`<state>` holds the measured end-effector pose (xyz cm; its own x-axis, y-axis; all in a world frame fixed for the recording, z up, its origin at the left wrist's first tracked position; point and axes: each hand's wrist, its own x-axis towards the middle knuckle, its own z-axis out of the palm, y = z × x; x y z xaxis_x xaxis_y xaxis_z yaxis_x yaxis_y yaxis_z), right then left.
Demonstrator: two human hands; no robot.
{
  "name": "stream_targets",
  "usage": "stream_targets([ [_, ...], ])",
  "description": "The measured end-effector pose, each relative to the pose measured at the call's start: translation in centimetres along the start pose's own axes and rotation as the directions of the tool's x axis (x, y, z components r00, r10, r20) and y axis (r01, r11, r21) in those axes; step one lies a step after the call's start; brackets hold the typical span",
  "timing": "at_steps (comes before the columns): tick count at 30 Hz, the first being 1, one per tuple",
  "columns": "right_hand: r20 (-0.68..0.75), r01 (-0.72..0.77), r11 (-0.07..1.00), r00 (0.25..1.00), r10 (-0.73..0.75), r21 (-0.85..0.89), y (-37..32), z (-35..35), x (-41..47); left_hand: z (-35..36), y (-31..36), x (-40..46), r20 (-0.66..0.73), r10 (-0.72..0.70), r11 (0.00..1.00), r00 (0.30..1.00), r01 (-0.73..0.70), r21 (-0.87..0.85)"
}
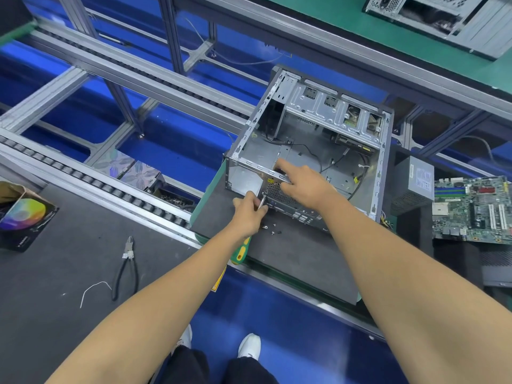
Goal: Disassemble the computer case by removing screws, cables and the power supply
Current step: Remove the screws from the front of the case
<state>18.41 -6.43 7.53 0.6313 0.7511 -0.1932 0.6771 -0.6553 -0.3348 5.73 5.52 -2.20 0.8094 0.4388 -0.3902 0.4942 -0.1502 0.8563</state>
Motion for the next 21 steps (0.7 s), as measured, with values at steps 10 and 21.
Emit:
stream_targets([
  [10,-0.002,0.006,1.000,1.000,-0.006,0.000,-0.1,-0.1,-0.1,0.7,-0.6,-1.4,-0.248,0.034,0.998,0.968,-0.021,0.054],
  [21,-0.012,0.016,1.000,1.000,-0.017,-0.011,-0.1,0.0,-0.1,0.2,-0.4,-1.4,0.126,-0.112,0.792,0.986,0.165,-0.588],
])
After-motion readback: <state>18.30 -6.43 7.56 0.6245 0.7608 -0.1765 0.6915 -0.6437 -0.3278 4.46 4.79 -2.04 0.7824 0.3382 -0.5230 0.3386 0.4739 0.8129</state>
